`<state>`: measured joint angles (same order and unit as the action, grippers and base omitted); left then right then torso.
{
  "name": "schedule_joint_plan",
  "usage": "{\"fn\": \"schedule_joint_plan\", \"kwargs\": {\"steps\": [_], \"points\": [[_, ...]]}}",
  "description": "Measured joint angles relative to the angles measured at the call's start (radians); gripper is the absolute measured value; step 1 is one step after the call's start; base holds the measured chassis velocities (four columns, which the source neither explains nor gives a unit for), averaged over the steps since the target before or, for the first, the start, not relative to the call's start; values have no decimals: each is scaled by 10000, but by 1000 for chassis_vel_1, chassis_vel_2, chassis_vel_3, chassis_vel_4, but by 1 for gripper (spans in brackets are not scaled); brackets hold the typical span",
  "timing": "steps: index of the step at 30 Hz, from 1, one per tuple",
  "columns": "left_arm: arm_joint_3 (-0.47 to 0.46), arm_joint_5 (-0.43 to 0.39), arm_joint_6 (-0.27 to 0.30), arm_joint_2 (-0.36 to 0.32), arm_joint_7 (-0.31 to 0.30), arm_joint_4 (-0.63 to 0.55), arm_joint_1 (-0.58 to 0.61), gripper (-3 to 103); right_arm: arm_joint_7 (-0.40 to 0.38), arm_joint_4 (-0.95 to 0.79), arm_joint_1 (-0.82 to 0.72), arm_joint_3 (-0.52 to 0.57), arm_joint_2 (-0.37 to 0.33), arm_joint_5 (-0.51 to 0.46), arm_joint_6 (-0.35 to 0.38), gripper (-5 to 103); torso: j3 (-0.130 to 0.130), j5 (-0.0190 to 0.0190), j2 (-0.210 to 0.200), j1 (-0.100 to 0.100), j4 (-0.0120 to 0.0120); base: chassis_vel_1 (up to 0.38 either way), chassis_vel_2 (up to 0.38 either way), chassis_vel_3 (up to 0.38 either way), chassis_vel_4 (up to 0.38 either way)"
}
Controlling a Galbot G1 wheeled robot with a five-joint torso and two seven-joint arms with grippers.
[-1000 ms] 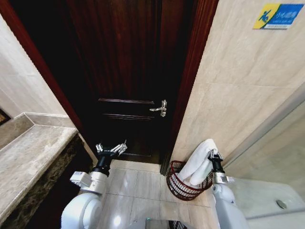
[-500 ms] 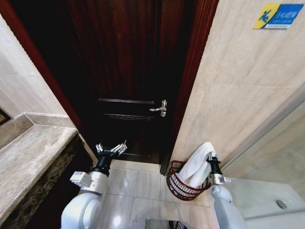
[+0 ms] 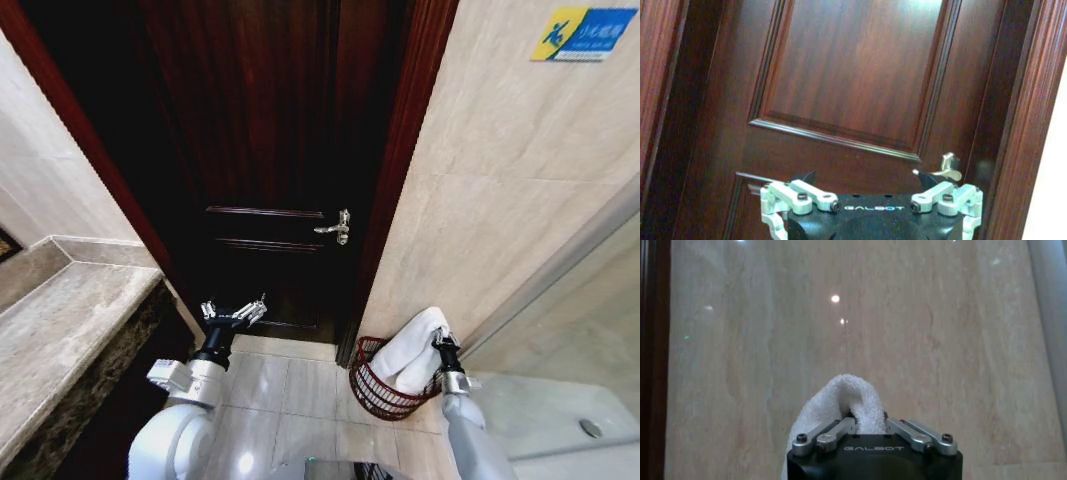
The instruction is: Discard the used towel into the hamper.
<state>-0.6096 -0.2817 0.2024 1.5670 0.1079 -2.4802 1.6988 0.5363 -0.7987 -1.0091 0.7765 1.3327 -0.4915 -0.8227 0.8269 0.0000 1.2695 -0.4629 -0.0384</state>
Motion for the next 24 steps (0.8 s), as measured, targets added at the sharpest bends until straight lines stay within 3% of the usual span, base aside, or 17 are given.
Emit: {"fn": "schedule_joint_plan", "kwargs": {"steps": [13, 24], "points": [[0, 0, 0, 0, 0, 0, 0, 100, 539, 2081, 748, 366, 49, 806, -21, 8, 0, -1, 0, 0, 0, 0, 0, 0, 0], [0, 0, 0, 0, 0, 0, 0, 100, 665, 2738, 764, 606, 82, 1312, -16, 8, 0, 0, 0, 0, 0, 0, 0, 0, 0]]}}
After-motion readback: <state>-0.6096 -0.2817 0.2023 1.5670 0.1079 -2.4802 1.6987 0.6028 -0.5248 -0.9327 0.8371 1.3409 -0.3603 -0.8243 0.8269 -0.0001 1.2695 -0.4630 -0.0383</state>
